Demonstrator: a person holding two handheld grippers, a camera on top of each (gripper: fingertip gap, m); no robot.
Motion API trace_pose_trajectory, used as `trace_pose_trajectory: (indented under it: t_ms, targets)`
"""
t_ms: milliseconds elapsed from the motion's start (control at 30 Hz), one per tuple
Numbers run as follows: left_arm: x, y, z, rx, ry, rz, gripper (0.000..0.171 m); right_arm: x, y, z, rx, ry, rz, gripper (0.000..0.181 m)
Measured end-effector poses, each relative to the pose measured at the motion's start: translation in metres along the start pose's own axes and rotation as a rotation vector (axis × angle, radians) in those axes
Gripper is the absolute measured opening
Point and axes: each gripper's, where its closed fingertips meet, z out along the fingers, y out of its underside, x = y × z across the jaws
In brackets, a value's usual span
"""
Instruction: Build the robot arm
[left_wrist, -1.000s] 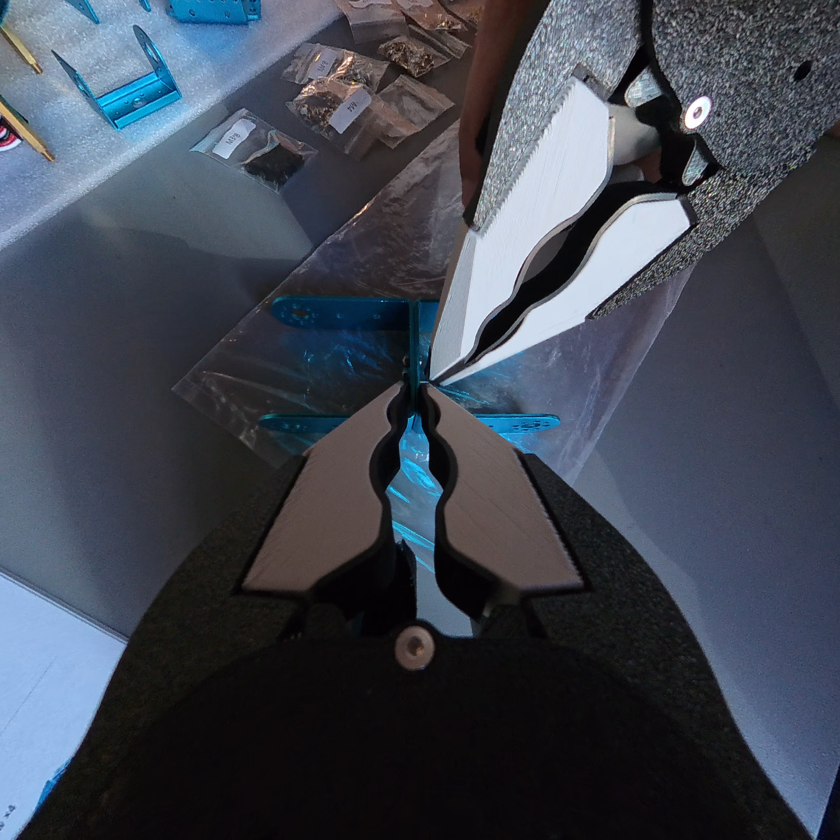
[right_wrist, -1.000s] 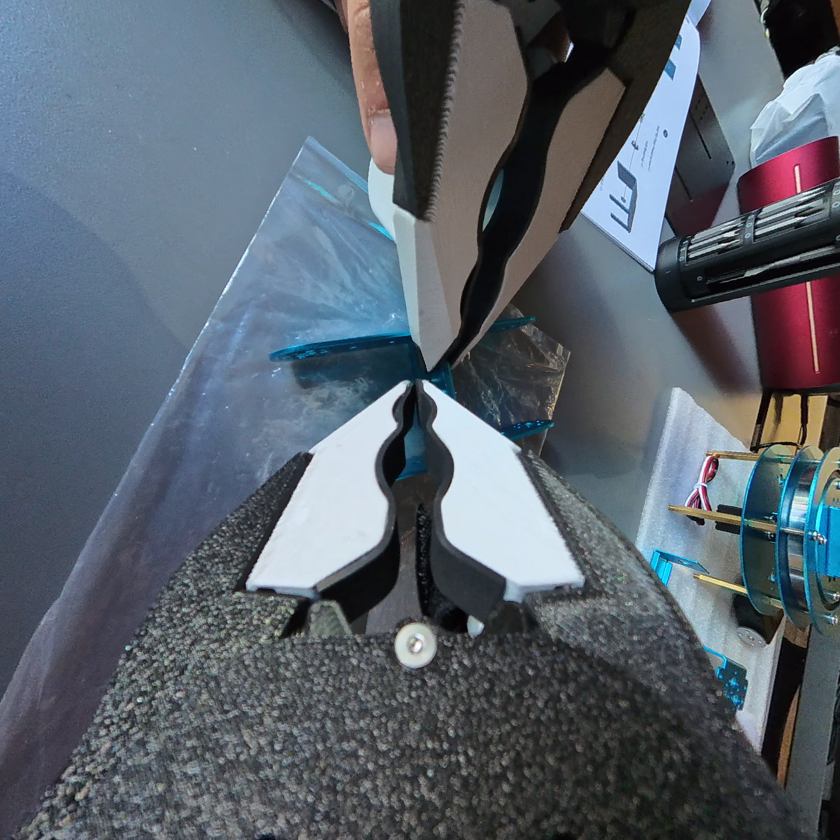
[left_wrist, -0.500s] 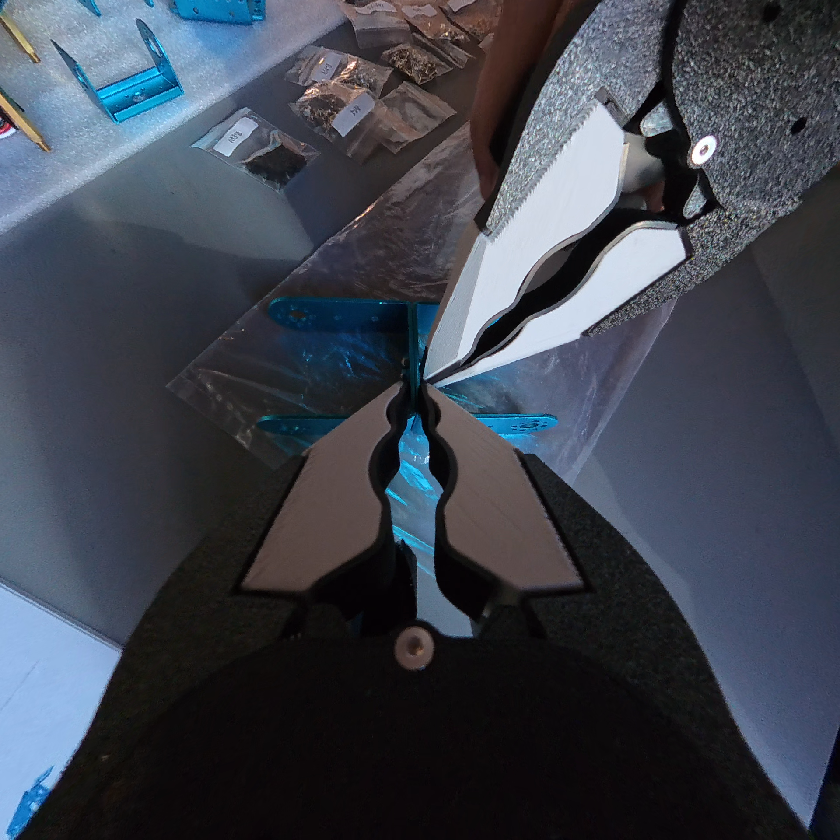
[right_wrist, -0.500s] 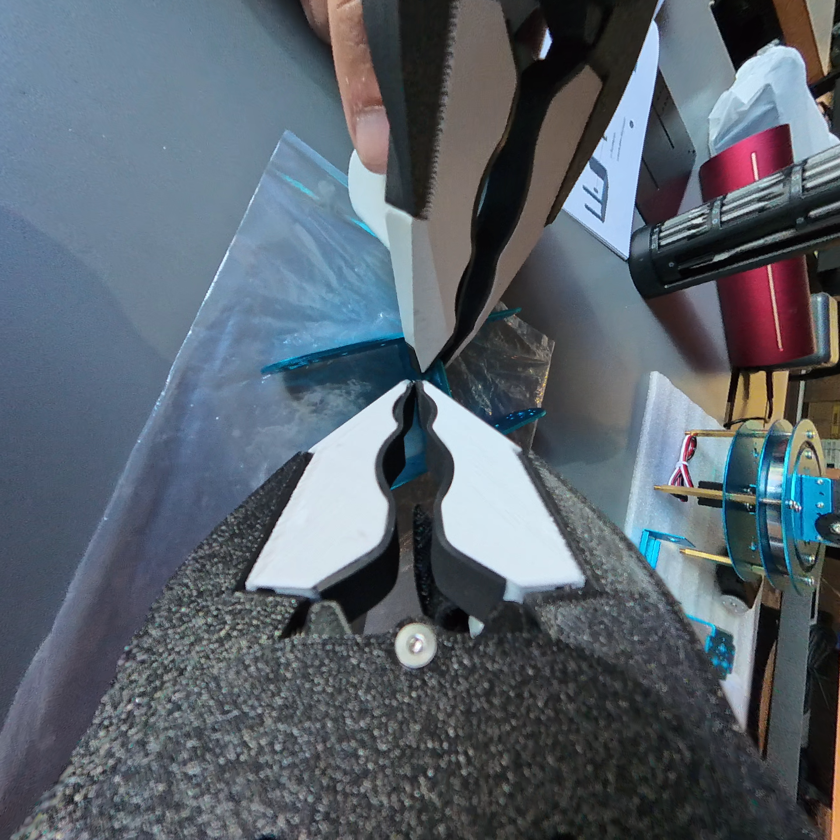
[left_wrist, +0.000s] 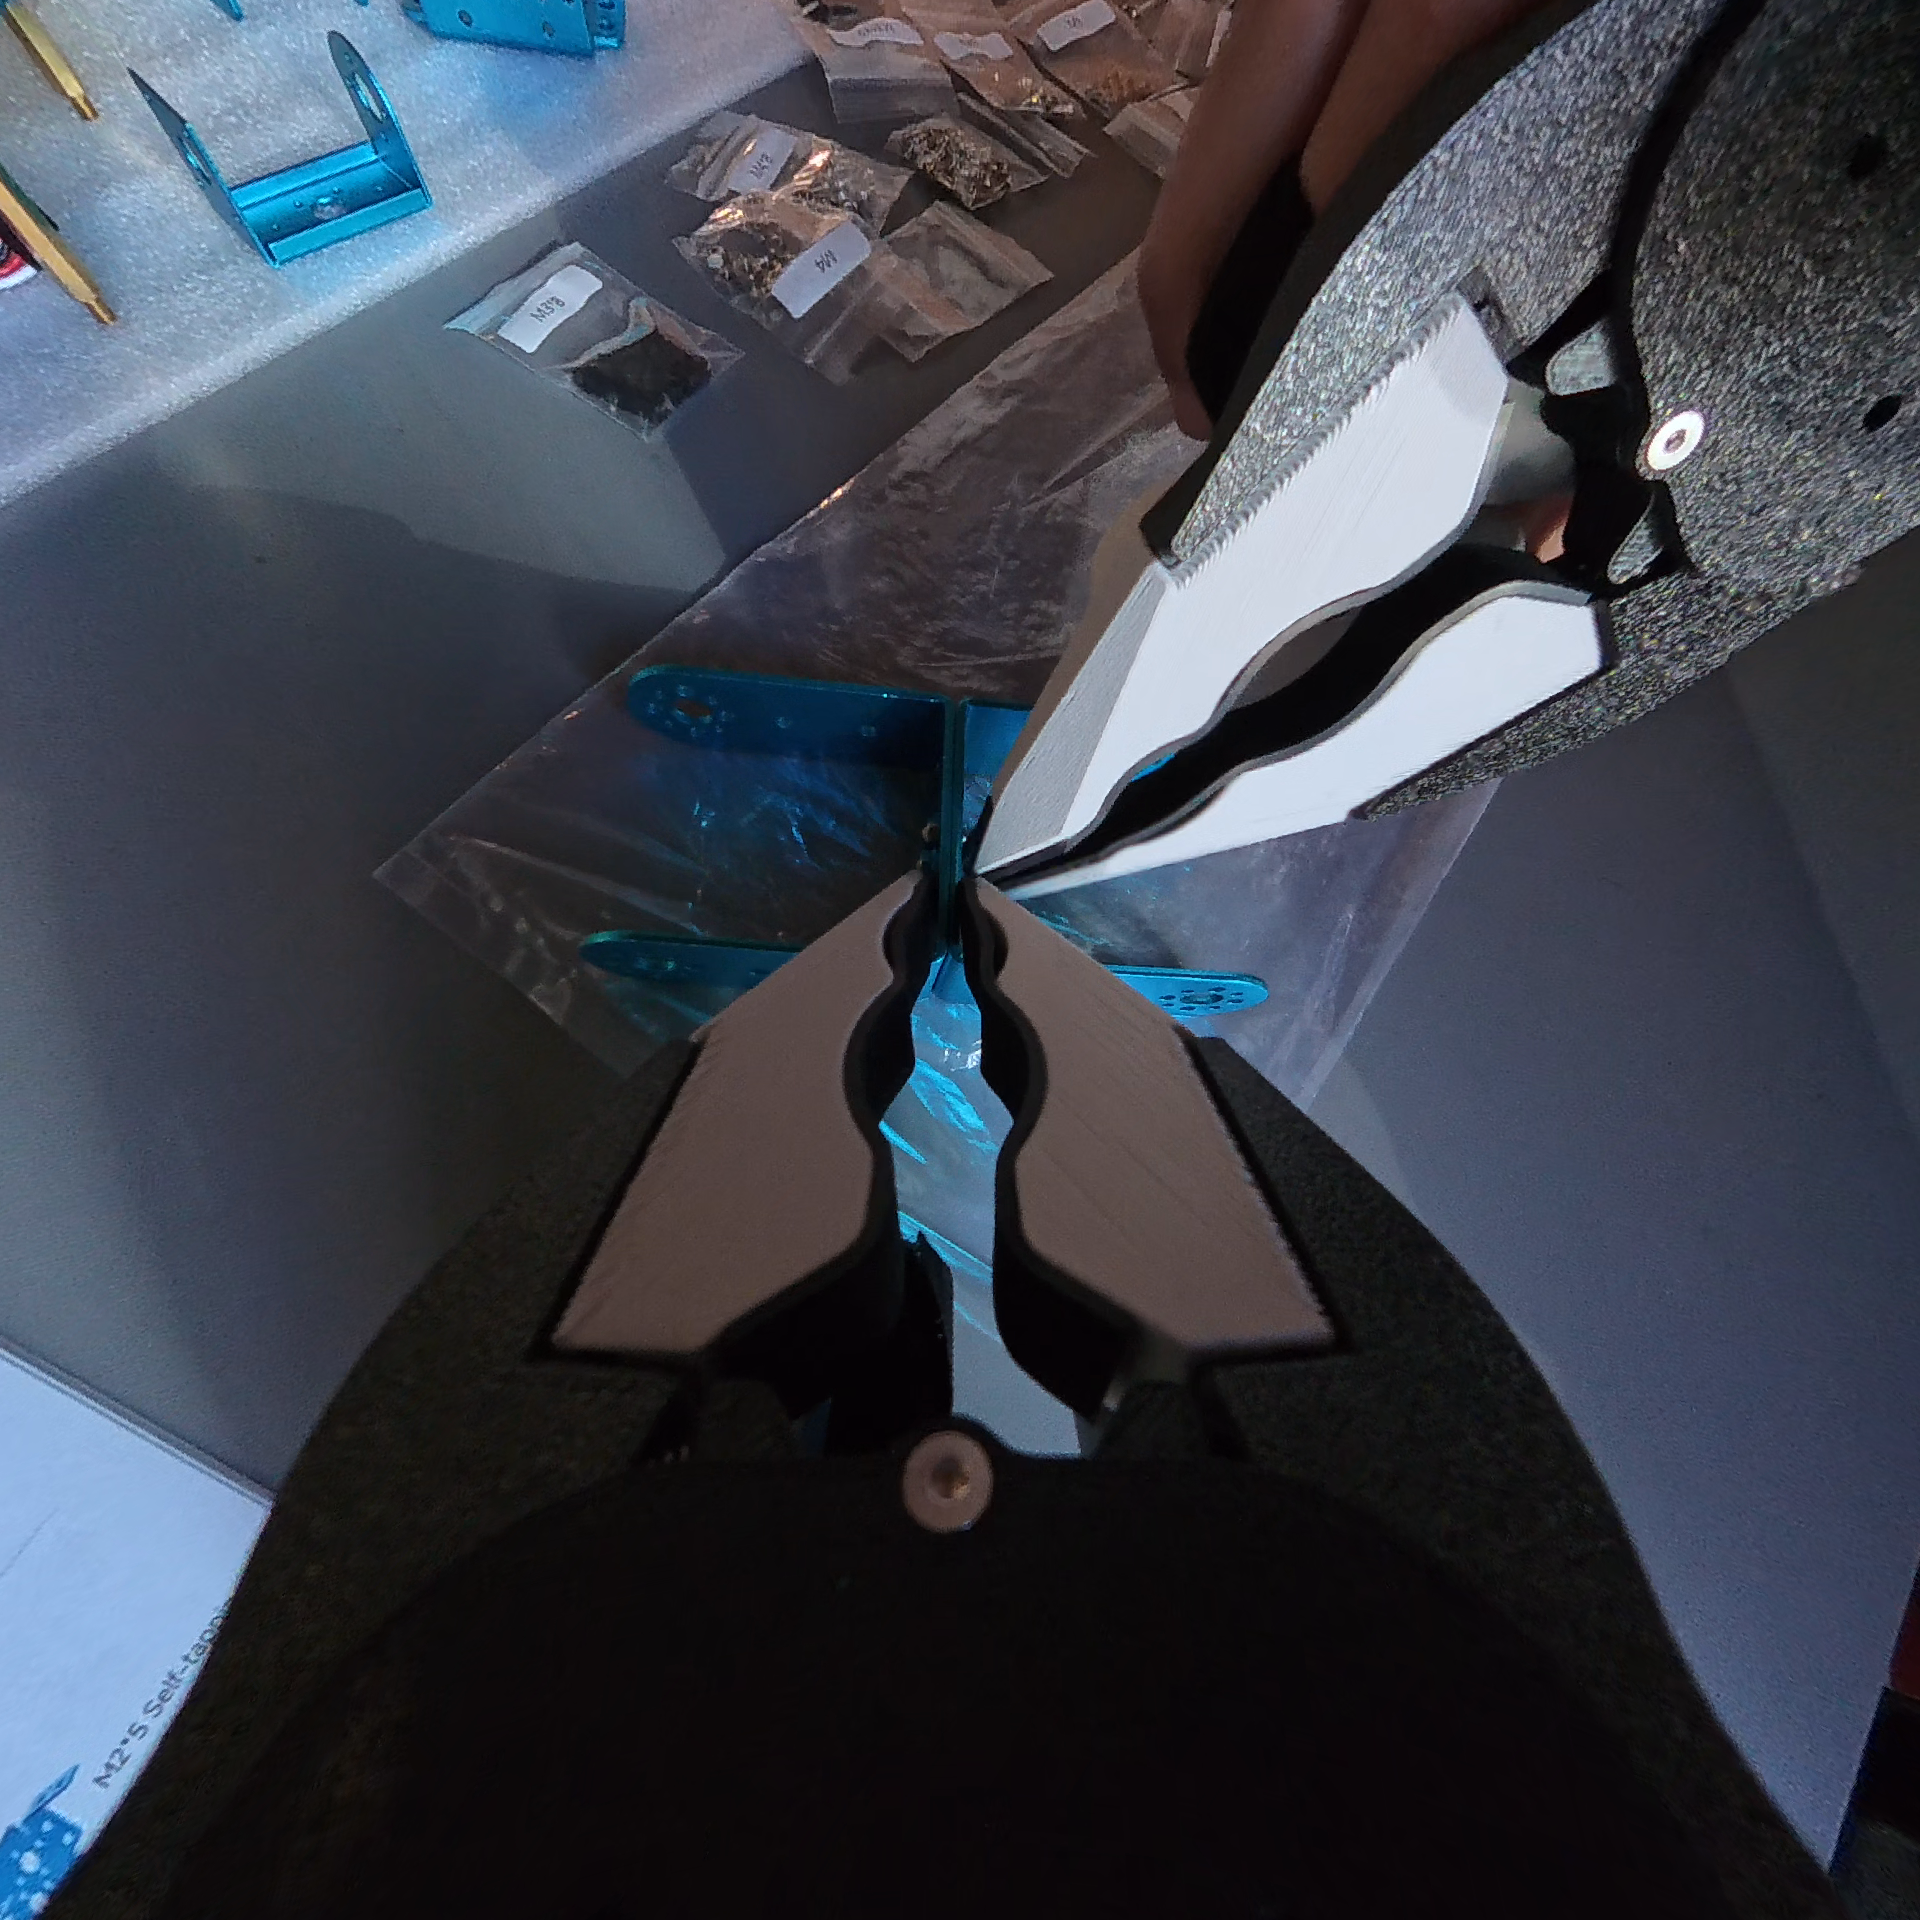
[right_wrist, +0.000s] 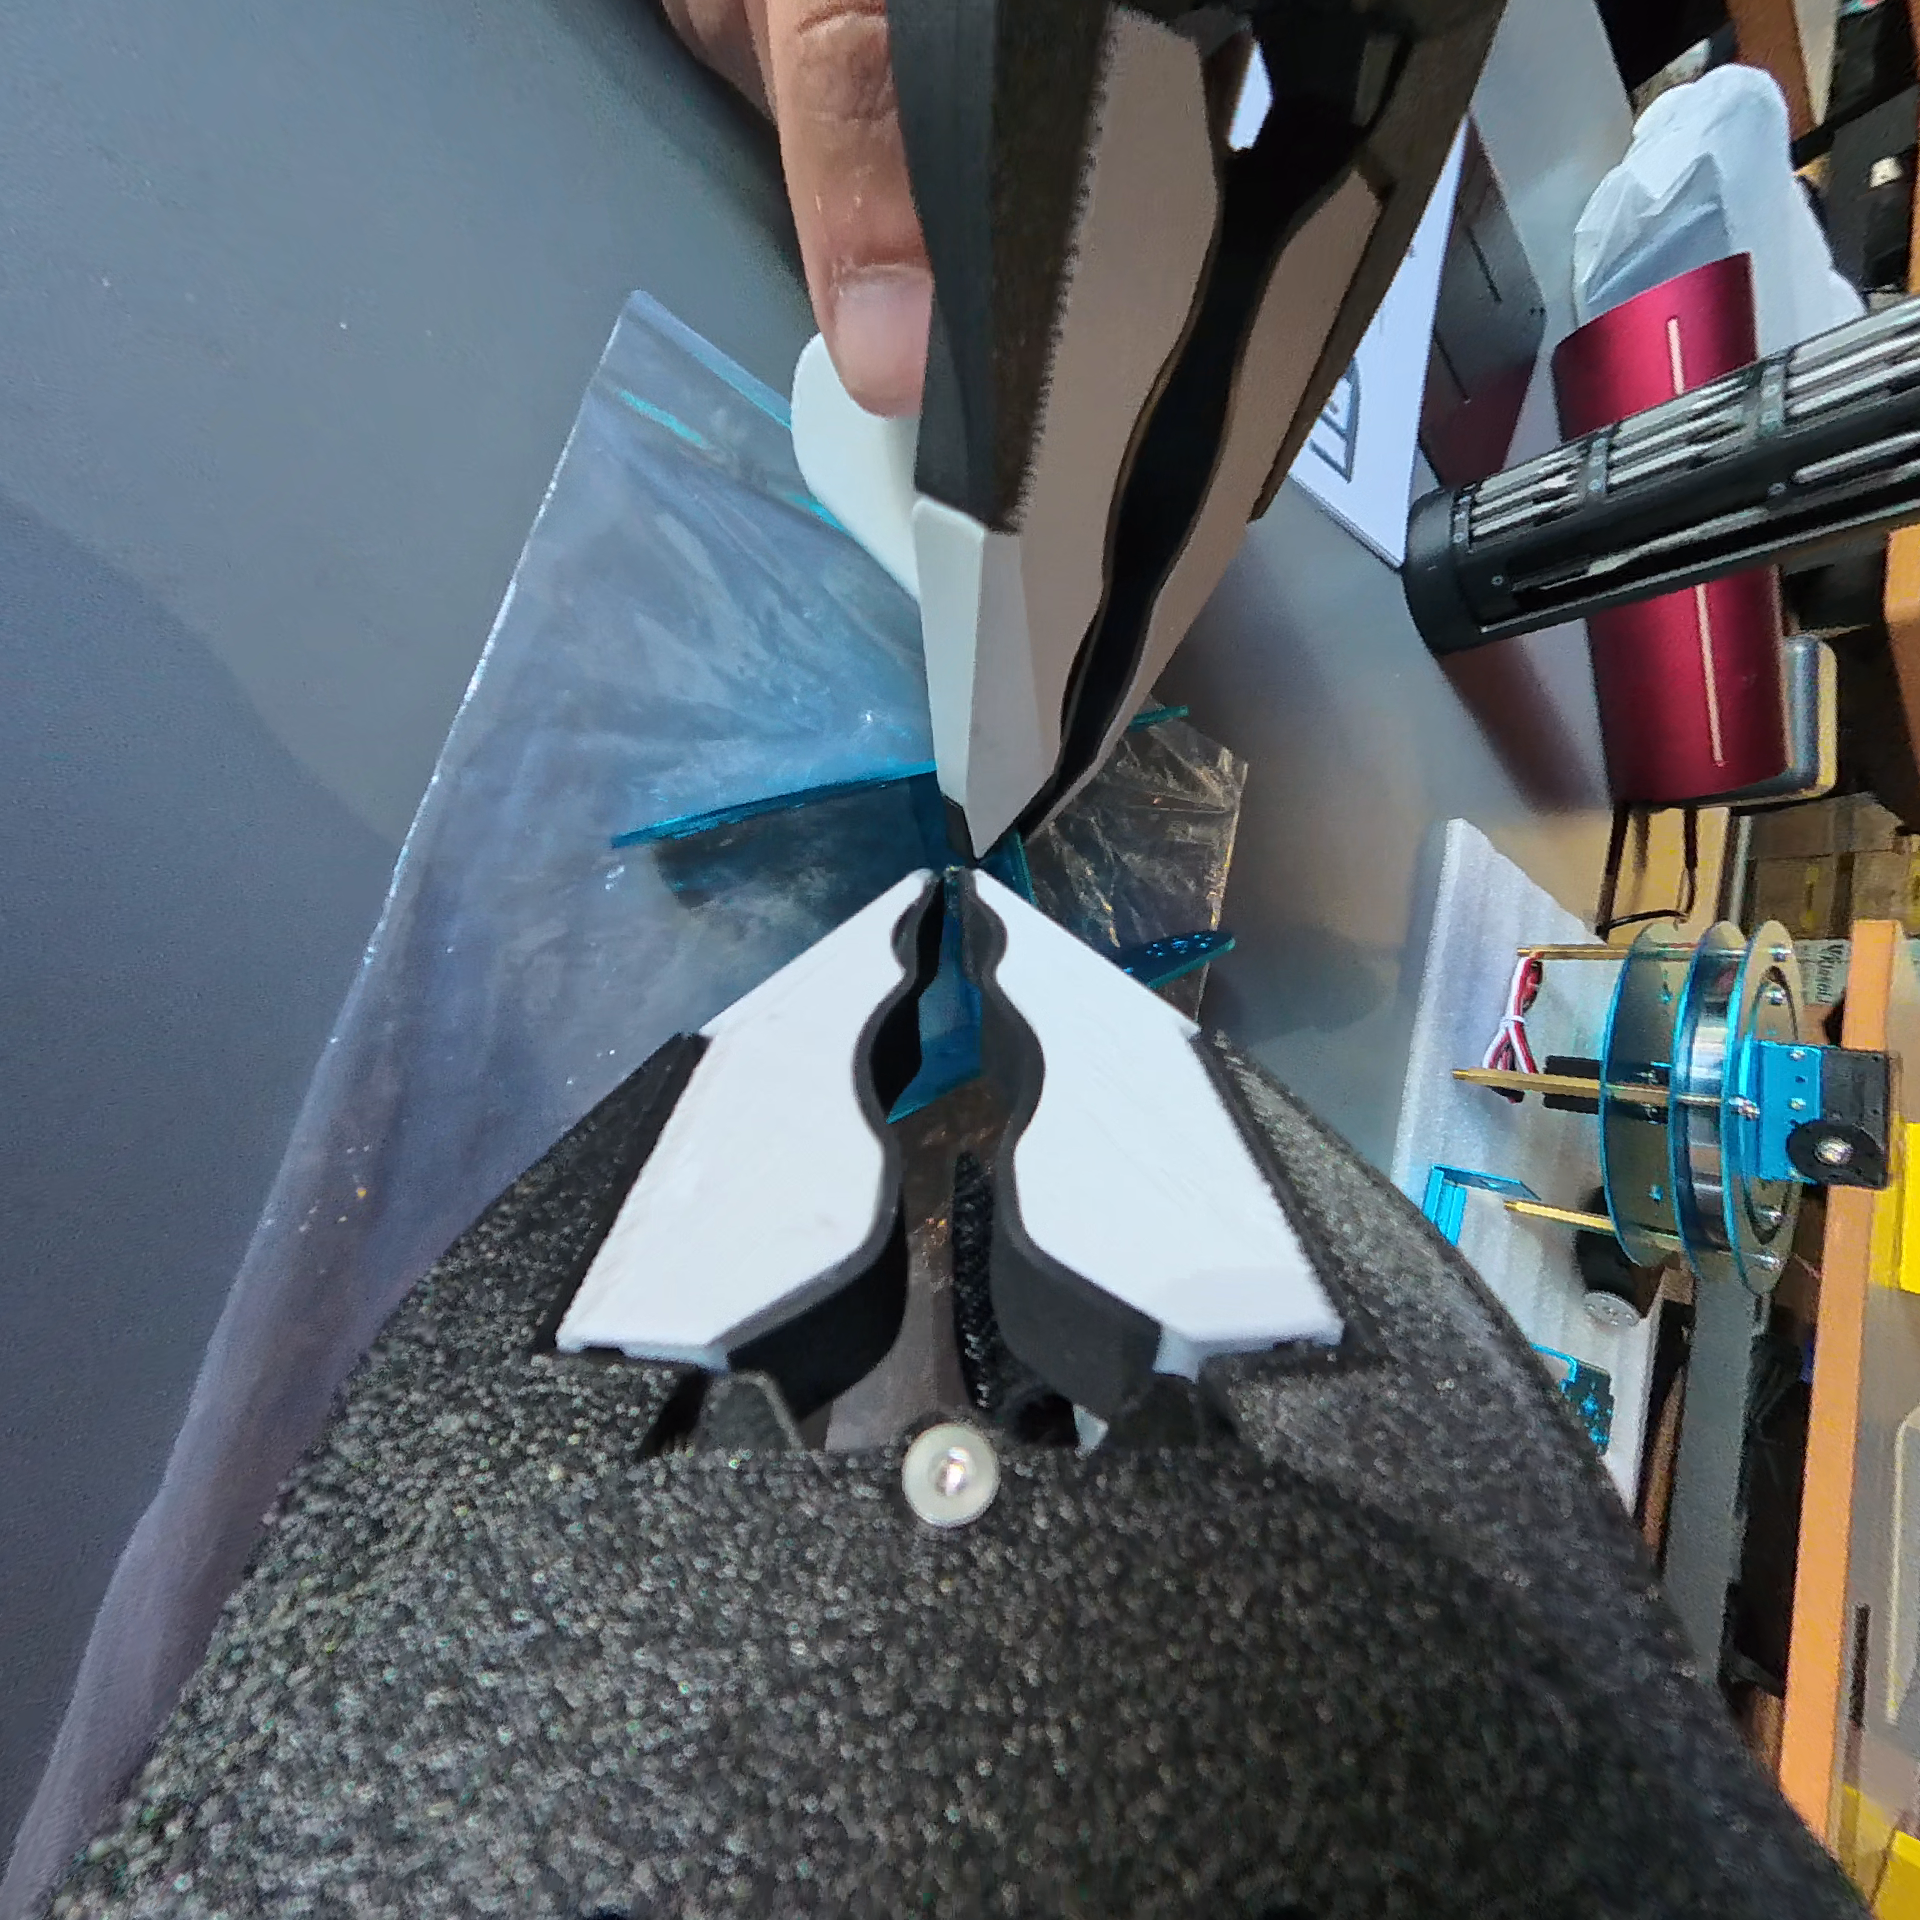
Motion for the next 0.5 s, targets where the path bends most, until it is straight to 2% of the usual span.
trace_pose_trajectory:
  t_ms: [167,333,500]
  targets:
    - [0.0,0.0,0.0,0.002,0.007,-0.004,0.003,-0.009,-0.005,-0.006,0.034,-0.101,0.042,0.004]
    - [0.0,0.0,0.0,0.002,0.002,-0.001,0.003,-0.016,-0.001,-0.002,-0.011,-0.197,0.101,0.01]
    - [0.0,0.0,0.0,0.002,0.004,-0.005,0.003,-0.013,-0.001,0.0,-0.033,-0.203,0.119,0.022]
